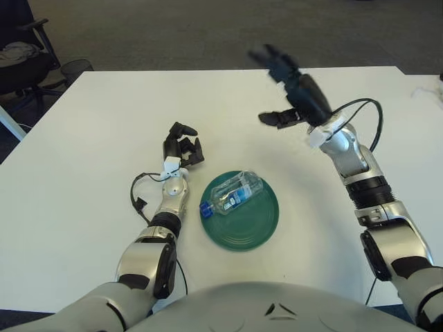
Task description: Put the bottle into the plate.
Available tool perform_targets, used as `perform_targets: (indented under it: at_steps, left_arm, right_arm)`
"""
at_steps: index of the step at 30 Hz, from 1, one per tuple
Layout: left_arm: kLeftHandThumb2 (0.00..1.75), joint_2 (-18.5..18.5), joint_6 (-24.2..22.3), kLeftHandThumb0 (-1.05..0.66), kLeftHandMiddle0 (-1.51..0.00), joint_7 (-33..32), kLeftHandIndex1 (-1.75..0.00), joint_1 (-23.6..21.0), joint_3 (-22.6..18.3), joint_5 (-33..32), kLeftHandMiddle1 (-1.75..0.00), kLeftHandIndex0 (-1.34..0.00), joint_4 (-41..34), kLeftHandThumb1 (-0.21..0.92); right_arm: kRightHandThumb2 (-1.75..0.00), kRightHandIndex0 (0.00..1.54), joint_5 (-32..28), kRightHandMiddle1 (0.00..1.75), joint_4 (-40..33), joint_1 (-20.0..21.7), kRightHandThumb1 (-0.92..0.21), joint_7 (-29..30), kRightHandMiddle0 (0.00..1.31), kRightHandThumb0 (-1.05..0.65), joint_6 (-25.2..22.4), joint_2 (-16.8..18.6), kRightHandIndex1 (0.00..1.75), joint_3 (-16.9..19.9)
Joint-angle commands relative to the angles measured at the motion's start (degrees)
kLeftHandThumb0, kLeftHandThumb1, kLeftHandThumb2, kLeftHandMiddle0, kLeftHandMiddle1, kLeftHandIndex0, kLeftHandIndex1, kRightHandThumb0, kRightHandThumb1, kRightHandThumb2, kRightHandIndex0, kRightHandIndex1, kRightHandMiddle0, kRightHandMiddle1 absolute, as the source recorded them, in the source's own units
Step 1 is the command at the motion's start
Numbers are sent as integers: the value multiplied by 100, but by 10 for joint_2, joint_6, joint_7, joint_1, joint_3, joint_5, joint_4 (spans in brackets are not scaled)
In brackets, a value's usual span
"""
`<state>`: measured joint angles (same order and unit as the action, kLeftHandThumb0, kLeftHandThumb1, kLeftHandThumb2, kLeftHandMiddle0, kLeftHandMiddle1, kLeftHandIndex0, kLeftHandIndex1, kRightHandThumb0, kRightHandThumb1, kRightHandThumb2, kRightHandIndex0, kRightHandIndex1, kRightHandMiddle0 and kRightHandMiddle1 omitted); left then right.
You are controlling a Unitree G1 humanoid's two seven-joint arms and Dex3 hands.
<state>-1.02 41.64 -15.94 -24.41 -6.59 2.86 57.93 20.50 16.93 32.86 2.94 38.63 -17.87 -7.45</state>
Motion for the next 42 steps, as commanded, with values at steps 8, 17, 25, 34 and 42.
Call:
perform_targets:
  at_steps: [8,17,25,34,42]
  left_arm:
    - [133,-5,-37,-47,-111,-3,-175,37,-2,-2,-175,-61,-11,31]
    - [133,-6,-49,-47,-112,-1,-175,50,0,1,-175,-61,-33,30]
    - [135,-11,-55,-48,-114,2,-175,59,-1,-4,-175,-63,-51,29]
    - [136,-11,-57,-48,-115,3,-175,67,0,-2,-175,-63,-65,28]
    - [136,-10,-68,-48,-115,3,-175,71,1,0,-175,-64,-74,28]
  right_arm:
    - [-32,22,-118,56,9,-2,-92,83,0,-79,-75,115,6,81]
    - [-42,30,-130,61,36,-56,-92,105,0,-64,-49,151,8,94]
    - [-55,37,-121,65,62,-104,-92,142,0,-54,-49,188,11,98]
    - [-59,41,-121,69,144,-104,-92,169,0,-51,-17,194,13,108]
    - [-59,42,-121,69,152,-102,-92,173,0,-50,-10,193,13,108]
